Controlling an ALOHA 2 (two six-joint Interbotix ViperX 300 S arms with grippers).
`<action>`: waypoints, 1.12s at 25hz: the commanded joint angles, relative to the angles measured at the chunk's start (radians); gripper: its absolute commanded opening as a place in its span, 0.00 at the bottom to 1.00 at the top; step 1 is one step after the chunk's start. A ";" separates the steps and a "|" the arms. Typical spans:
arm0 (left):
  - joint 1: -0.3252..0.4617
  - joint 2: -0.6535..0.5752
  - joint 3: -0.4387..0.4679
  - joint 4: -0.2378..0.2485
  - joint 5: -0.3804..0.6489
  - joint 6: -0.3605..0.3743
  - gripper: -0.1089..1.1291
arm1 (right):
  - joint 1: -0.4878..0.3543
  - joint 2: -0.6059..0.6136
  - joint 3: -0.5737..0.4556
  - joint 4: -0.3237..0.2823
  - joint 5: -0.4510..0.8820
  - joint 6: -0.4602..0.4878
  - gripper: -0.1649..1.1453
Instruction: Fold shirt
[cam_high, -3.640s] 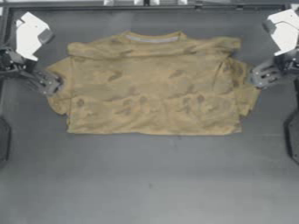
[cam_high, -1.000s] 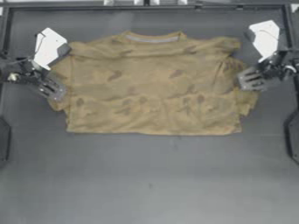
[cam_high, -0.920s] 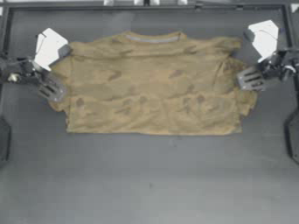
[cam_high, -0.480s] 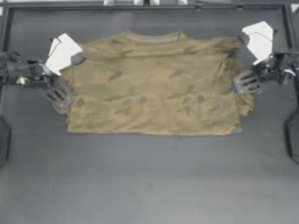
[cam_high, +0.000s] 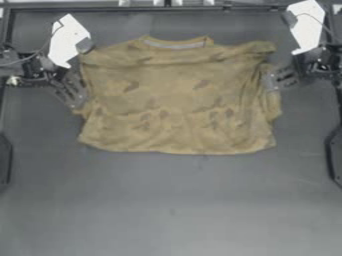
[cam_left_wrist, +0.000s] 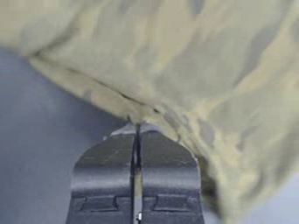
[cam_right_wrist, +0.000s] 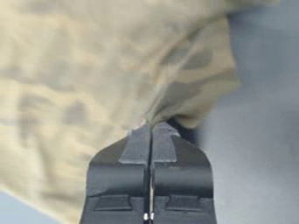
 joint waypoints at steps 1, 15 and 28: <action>-0.026 -0.026 -0.067 0.011 -0.003 0.000 0.12 | 0.025 -0.008 -0.057 -0.005 -0.011 0.002 0.18; -0.100 0.098 -0.221 0.023 -0.041 0.003 0.12 | 0.086 0.095 -0.166 -0.002 -0.135 -0.005 0.18; -0.117 0.252 -0.304 0.021 -0.152 0.041 0.11 | 0.106 0.236 -0.221 -0.025 -0.204 -0.015 0.18</action>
